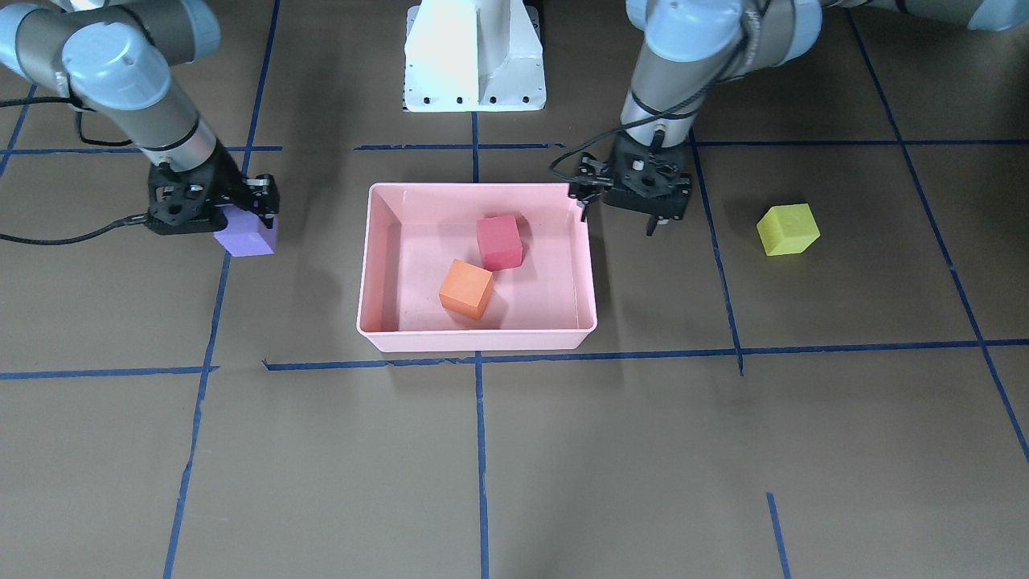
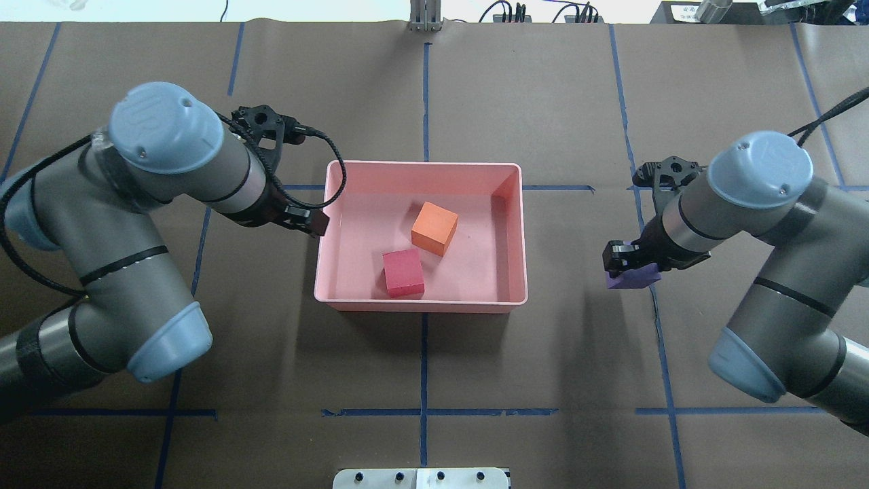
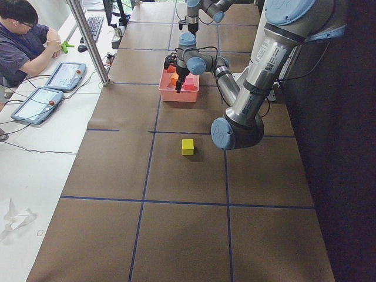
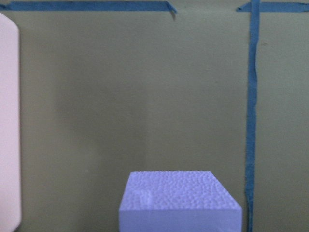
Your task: Place blocks into pink bin with both arms
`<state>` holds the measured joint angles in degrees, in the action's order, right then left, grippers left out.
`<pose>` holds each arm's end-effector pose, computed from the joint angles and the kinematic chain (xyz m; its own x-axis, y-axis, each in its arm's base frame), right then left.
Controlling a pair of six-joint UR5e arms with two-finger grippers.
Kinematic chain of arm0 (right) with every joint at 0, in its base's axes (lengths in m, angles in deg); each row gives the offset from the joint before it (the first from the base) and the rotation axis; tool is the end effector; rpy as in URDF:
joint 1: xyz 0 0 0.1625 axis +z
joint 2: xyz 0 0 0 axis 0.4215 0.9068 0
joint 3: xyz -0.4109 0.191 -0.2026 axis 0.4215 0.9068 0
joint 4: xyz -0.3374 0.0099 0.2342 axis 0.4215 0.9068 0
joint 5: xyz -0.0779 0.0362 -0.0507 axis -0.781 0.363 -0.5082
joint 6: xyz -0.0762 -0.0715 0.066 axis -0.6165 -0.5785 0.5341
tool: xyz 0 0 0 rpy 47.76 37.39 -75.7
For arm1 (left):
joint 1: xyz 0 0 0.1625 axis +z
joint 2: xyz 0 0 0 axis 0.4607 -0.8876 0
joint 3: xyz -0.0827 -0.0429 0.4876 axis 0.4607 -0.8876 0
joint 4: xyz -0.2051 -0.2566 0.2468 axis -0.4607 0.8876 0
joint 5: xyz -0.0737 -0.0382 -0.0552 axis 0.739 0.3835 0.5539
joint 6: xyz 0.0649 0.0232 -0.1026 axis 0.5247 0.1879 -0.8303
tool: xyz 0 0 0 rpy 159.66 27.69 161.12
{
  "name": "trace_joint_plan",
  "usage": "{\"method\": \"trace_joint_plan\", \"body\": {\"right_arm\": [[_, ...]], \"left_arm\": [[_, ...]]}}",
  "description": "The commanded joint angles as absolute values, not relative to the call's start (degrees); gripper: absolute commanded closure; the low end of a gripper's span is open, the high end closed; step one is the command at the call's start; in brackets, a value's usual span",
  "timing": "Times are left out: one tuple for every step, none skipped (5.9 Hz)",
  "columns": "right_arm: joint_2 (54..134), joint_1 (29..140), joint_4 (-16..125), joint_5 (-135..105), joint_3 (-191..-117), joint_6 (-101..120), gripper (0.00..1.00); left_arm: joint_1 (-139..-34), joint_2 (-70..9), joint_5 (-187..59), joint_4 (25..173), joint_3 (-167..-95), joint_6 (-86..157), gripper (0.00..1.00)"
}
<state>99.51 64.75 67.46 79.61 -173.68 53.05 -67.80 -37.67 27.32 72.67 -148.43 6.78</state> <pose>-0.3975 -0.4295 0.4349 0.7033 0.0145 0.7107 0.0021 0.9997 -0.0225 0.4383 -0.4841 0.3377 0.6487 0.3281 -0.6867 -0.1275 0.9364 0.3270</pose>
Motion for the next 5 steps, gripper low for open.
{"method": "trace_joint_plan", "body": {"right_arm": [[86.6,64.1,80.3,79.6,-174.5,60.8,0.72],[81.9,63.2,81.3,79.5,-172.8,65.8,0.71],[77.1,61.7,81.2,79.4,-169.6,70.0,0.71],[72.1,60.1,81.2,78.7,-164.6,72.4,0.62],[71.3,57.8,80.9,76.1,-163.2,72.8,0.01]], "left_arm": [[-76.6,-29.8,34.3,73.3,-148.7,25.5,0.0],[-78.5,-24.2,34.4,77.7,-148.9,29.3,0.0],[-79.2,-17.8,34.4,87.0,-148.9,28.6,0.0],[-80.3,-14.2,35.2,88.0,-149.5,27.1,0.0],[-80.7,-9.5,35.5,88.4,-151.8,21.3,0.0]]}}
